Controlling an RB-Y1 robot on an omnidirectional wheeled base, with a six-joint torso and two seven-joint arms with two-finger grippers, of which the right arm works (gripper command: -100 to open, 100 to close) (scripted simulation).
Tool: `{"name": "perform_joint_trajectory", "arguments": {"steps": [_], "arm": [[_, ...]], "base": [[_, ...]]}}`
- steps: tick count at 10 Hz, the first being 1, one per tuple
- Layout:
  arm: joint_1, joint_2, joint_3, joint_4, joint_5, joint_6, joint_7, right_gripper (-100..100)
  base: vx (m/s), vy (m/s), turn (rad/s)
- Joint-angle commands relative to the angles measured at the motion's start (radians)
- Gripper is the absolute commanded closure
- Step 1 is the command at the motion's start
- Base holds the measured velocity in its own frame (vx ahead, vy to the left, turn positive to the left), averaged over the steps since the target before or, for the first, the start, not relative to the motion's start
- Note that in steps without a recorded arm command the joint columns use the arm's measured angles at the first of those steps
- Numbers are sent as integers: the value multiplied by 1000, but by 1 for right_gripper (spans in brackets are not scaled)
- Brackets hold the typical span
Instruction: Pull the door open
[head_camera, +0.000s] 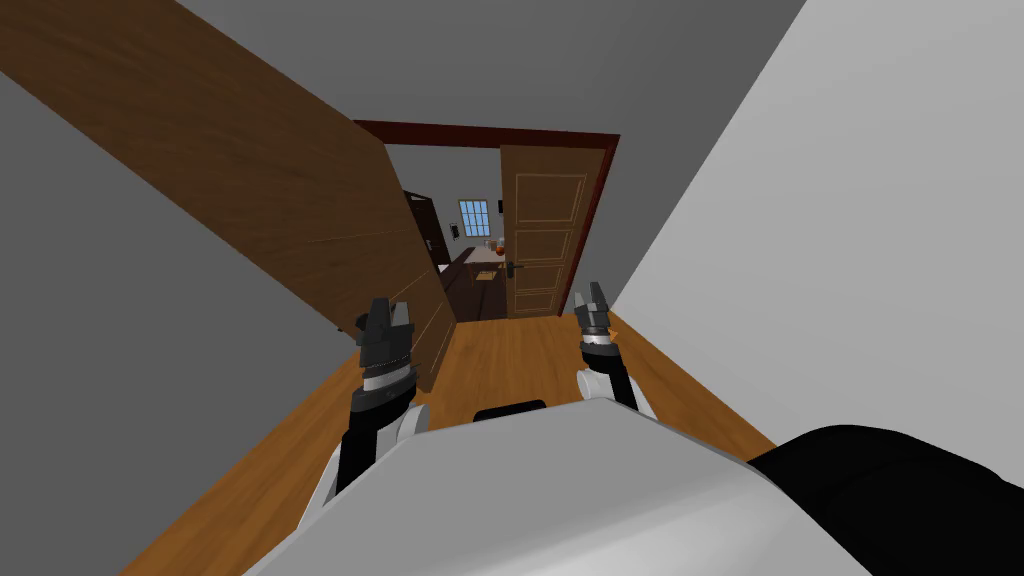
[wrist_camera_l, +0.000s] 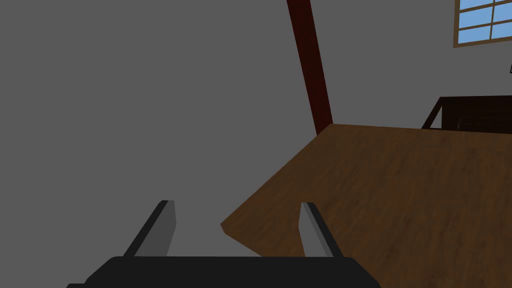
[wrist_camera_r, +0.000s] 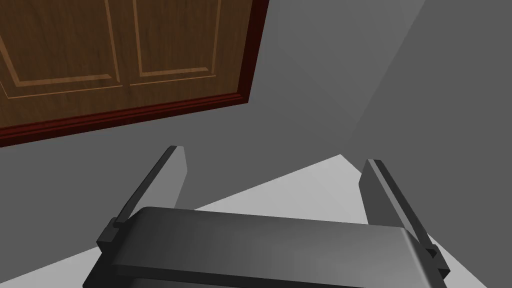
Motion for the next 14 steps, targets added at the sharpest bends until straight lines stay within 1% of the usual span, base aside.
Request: {"name": "perform_joint_trajectory", "arguments": {"steps": [1, 3, 6, 9, 10, 12, 13, 14], "arm": [[-5, -12, -3, 18, -7, 3, -1, -100], [-12, -25, -6, 40, -16, 7, -2, -100], [-26, -50, -14, 88, -36, 16, -5, -100], [-43, -77, -23, 149, -61, 28, -8, -100], [-47, -82, -25, 161, -65, 30, -9, -100], [-60, -100, -33, 208, -85, 39, -12, -100], [-64, -105, -34, 221, -90, 41, -12, -100], [-71, -114, -38, 246, -100, 46, -14, -100]], "base": [[91, 24, 36], [196, 4, 33], [186, 40, 40], [182, 4, 58], [150, 25, 39], [182, 23, 50], [184, 19, 56], [157, 35, 50]]}}
